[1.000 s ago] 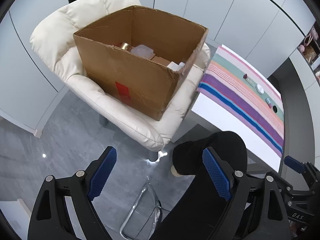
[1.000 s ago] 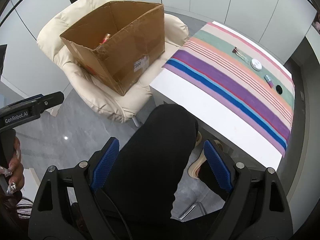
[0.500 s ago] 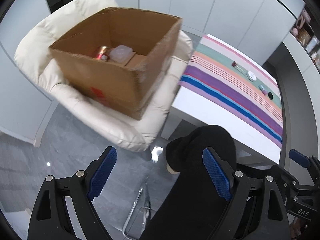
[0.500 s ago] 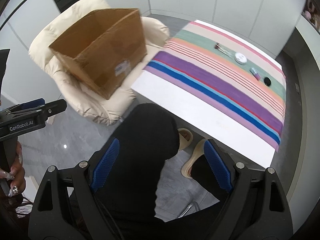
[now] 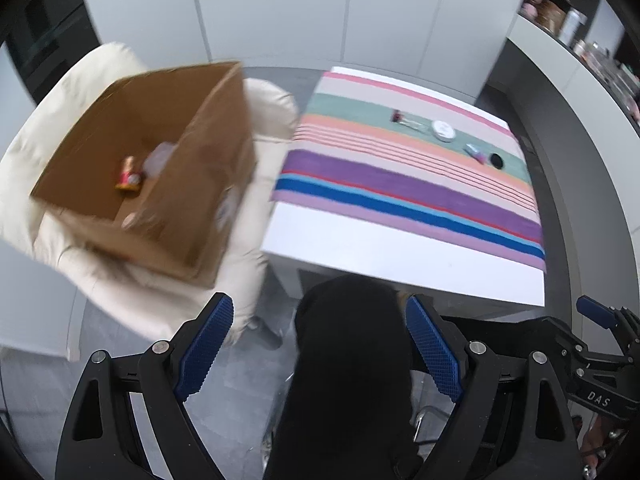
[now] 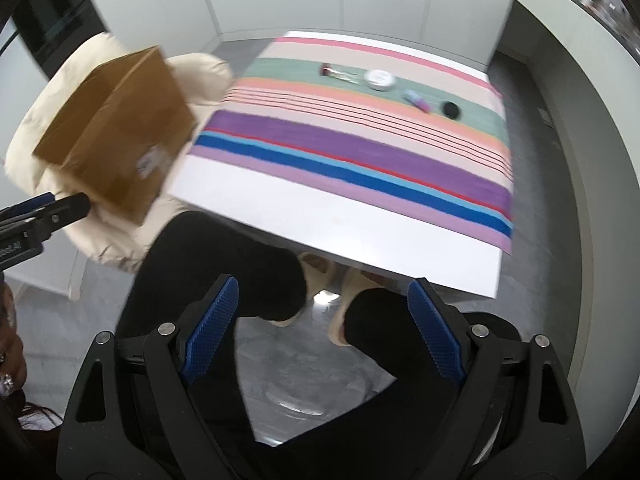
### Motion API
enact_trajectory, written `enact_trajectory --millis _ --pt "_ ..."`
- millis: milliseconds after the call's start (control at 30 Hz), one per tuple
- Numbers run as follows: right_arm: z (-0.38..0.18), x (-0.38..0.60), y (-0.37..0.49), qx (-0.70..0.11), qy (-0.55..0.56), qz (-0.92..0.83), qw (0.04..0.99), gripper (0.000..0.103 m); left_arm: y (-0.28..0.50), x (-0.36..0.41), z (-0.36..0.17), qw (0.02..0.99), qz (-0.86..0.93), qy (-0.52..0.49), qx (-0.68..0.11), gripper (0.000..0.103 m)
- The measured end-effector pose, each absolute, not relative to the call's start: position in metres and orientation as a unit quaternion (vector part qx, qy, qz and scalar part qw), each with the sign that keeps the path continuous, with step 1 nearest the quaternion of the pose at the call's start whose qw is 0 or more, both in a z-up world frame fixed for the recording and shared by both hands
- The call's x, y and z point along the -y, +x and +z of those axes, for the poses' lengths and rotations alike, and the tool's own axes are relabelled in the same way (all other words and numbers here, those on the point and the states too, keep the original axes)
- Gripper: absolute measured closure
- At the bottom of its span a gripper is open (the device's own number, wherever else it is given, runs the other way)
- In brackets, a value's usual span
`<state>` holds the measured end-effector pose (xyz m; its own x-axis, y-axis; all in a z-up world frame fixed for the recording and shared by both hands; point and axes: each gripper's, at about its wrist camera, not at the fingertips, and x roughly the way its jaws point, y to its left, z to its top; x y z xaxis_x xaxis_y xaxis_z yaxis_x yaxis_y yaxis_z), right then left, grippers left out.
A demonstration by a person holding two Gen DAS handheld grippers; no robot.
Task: Organize objects
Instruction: 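Move both open tools back toward the items on the striped cloth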
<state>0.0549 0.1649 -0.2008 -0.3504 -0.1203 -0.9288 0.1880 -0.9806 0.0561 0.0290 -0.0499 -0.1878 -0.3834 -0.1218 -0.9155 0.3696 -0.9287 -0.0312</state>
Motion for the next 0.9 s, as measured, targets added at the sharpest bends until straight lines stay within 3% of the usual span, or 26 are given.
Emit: enact_trajectory --millis 467,900 --pt "-0.222 -0.252 0.040 0.023 0.573 -0.819 0.006 0.014 -0.024 0.002 -0.213 0.103 -0.819 0.559 -0.078 0.014" --pt "-0.236 -0.272 0.012 0.039 0.574 -0.817 -0.017 0.014 -0.057 -0.001 -0.233 0.098 -0.812 0.570 -0.077 0.014"
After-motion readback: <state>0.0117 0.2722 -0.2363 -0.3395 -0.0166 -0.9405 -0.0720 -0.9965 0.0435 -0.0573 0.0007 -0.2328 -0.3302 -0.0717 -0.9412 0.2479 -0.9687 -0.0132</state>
